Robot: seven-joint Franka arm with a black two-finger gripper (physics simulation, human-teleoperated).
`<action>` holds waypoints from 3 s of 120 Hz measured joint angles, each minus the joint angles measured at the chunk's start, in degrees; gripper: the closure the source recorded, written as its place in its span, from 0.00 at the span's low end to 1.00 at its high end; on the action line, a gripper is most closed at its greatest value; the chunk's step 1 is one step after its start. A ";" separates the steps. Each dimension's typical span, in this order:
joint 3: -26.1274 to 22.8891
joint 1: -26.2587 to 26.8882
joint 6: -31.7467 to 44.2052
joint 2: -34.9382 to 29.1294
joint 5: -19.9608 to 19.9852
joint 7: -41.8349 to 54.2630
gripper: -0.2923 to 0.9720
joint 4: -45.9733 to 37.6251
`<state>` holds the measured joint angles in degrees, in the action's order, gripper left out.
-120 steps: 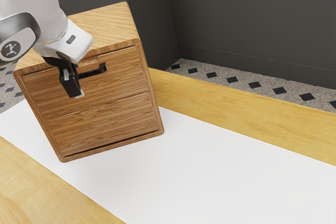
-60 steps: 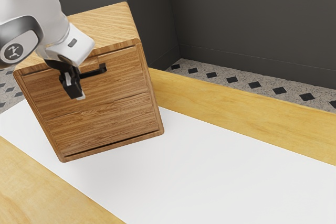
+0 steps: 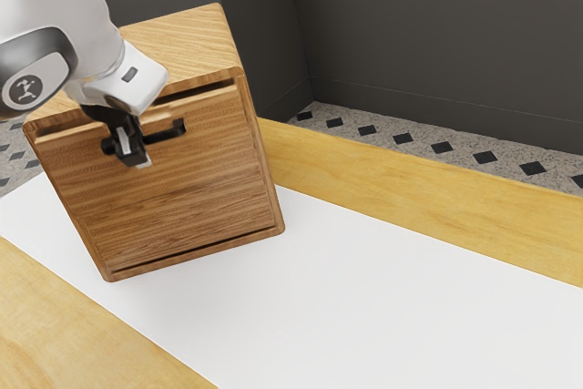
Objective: Pull the drawer handle with one arm to open the drawer
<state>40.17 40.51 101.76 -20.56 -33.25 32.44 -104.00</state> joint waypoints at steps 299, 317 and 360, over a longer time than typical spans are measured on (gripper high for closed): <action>-16.76 -2.96 -7.90 -12.57 1.03 -10.73 0.85 -10.20; -18.15 -3.03 -7.98 -13.69 1.04 -11.43 0.85 -11.29; -20.75 -3.87 -8.53 -15.82 1.03 -13.54 0.85 -13.73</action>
<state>19.42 36.64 93.23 -36.37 -32.23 18.90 -117.72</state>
